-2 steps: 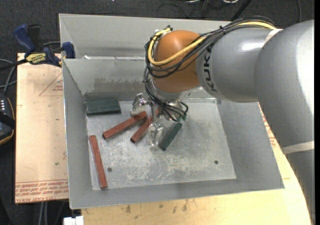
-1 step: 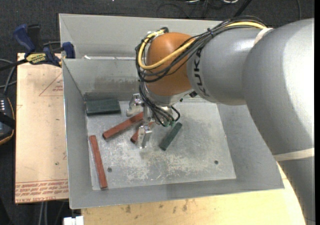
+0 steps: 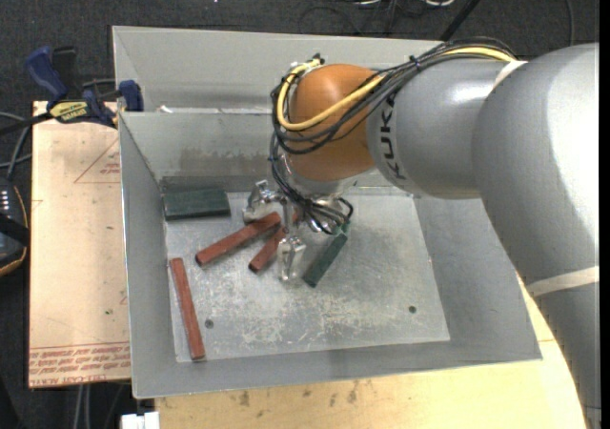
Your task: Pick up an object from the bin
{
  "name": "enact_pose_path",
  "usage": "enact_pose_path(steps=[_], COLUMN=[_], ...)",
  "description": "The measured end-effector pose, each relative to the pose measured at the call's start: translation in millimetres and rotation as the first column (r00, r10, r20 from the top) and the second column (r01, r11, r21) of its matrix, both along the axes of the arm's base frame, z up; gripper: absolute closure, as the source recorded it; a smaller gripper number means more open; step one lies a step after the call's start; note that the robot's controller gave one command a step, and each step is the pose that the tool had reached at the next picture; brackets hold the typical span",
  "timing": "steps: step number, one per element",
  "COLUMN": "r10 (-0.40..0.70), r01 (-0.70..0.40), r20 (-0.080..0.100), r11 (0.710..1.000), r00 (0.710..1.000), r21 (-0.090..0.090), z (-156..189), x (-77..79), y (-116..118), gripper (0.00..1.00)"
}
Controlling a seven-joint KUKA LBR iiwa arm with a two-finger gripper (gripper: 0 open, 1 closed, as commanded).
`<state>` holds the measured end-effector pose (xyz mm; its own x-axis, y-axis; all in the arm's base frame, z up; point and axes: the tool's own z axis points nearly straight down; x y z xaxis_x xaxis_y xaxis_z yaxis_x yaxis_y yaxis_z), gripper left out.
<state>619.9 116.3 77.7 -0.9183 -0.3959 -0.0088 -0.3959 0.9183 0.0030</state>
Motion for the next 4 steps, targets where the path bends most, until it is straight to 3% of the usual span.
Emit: enact_pose_path(steps=[1,3,4], r10=[-0.259,-0.259,-0.259], r01=[0.258,0.259,0.259], r20=[0.019,0.016,0.0], r11=[0.966,0.966,0.966], r00=[0.966,0.966,0.966], r21=[0.006,0.004,-0.002], z=[2.5,4.2,9.2], x=[-5.5,-5.5,-8.6], y=[-1.9,-1.9,-2.0], gripper=[1.0,1.0,1.0])
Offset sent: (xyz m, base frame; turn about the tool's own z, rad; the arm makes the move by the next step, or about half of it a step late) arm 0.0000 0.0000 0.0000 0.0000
